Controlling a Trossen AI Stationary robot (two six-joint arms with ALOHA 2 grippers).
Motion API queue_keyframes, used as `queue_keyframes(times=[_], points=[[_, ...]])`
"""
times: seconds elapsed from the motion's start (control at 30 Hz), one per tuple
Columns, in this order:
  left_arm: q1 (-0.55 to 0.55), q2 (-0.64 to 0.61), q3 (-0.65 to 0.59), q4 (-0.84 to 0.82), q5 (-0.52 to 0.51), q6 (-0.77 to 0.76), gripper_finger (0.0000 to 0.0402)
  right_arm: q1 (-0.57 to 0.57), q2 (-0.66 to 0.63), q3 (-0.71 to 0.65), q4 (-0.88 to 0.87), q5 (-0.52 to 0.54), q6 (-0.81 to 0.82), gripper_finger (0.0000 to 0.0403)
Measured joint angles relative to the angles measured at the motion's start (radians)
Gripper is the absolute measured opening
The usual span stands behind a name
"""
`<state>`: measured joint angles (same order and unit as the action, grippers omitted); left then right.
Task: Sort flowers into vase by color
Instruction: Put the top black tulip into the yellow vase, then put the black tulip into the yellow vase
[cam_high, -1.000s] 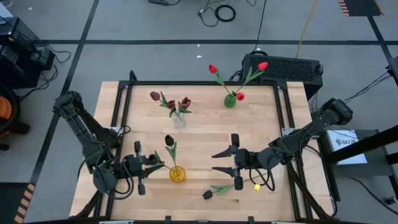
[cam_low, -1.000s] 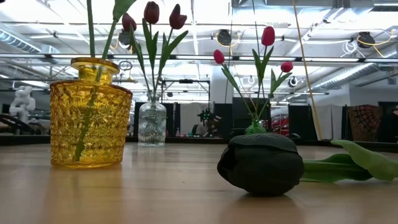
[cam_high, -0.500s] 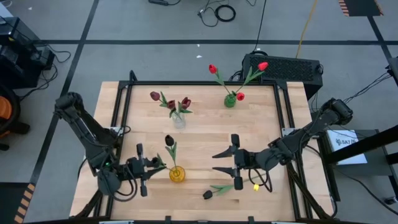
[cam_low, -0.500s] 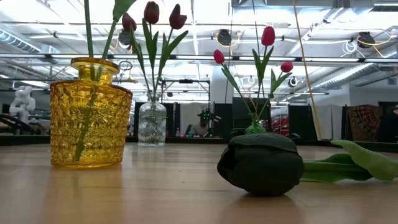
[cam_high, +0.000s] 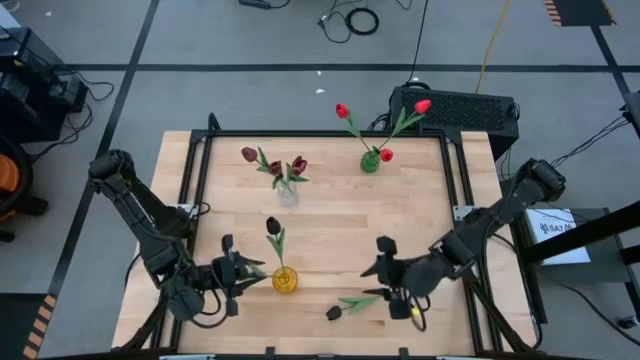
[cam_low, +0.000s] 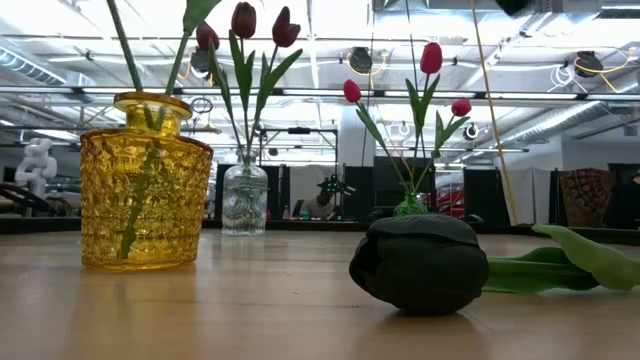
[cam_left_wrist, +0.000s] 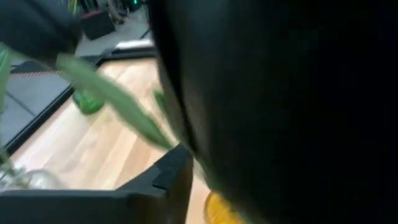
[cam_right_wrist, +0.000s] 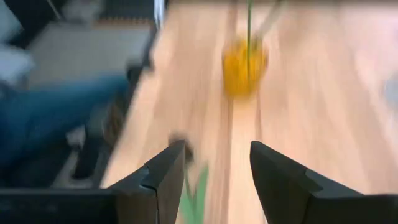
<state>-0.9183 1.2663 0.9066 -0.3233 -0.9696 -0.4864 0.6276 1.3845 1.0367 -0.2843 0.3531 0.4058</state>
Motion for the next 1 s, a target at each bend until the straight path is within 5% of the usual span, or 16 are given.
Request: queue_keyframes(times=[0.27, 0.67, 1.0], points=[[0.0, 0.0, 0.0, -0.27, 0.094, -0.181, 0.0211, 0.09, 0.121, -0.001, -0.238, -0.021, 0.187, 0.0173], [-0.046, 0.0, 0.0, -0.303, 0.385, -0.318, 0.0212, 0.077, 0.384, -0.001, -0.236, -0.166, 0.18, 0.0173], [-0.157, 0.0, 0.0, -0.316, 0.397, -0.436, 0.0212, 0.05, 0.443, 0.002, -0.208, -0.198, 0.178, 0.014]])
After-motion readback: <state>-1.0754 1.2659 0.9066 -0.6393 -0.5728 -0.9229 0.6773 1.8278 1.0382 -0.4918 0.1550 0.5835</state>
